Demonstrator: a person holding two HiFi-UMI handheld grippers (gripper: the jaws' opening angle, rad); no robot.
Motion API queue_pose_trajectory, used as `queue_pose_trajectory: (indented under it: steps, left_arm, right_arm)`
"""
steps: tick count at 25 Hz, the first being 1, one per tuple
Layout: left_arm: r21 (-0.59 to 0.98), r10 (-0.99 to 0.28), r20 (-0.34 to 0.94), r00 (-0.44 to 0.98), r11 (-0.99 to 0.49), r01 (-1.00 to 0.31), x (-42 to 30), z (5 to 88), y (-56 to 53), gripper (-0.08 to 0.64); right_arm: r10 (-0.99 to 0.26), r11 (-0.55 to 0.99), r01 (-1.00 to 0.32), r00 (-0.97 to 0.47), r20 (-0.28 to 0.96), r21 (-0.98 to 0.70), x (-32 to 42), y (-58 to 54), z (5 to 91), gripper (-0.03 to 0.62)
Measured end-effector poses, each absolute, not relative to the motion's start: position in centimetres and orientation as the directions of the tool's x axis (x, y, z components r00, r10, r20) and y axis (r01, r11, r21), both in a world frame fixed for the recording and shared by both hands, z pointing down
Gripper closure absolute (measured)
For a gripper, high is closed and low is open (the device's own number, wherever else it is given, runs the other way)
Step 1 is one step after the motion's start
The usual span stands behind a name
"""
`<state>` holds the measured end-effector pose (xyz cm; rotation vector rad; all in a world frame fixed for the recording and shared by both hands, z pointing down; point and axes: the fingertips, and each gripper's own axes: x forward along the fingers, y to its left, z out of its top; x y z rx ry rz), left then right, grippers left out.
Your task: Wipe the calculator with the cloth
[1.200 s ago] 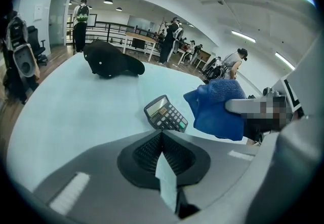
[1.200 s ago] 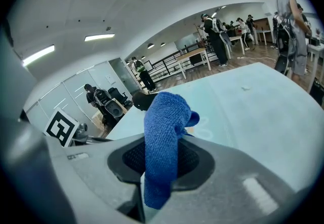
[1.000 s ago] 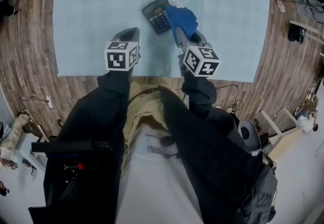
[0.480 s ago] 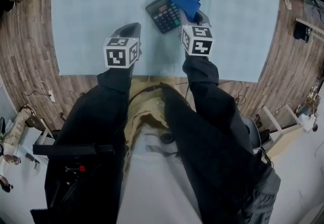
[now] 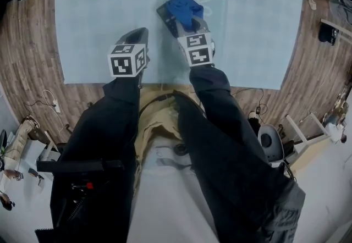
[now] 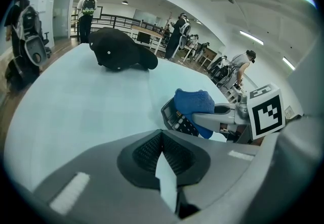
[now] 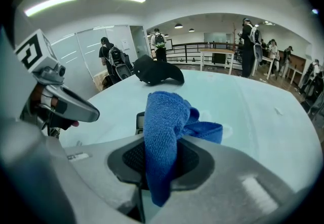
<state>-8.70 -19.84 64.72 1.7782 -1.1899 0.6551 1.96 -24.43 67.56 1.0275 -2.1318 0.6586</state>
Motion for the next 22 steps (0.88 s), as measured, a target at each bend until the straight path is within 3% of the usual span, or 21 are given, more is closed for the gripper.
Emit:
queue_pose_trajectory:
  steps: [12, 22]
  left_arm:
    - [0.373, -0.483, 0.778, 0.401, -0.159, -0.914, -9.1, 63.4, -18.8, 0.558]
    - [0.386, -0.51, 0.754, 0.414, -0.165, -0.908, -8.9, 62.1, -17.7, 0.558]
  right_arm:
    - [-0.345, 0.653, -0.711, -0.588, 0.732, -0.262, -2.5, -19.7, 66.4, 0.502]
    - [-0.471, 0.57, -0.763, -0.608, 0.64, -0.305, 1.3, -19.9, 60.4, 0.501]
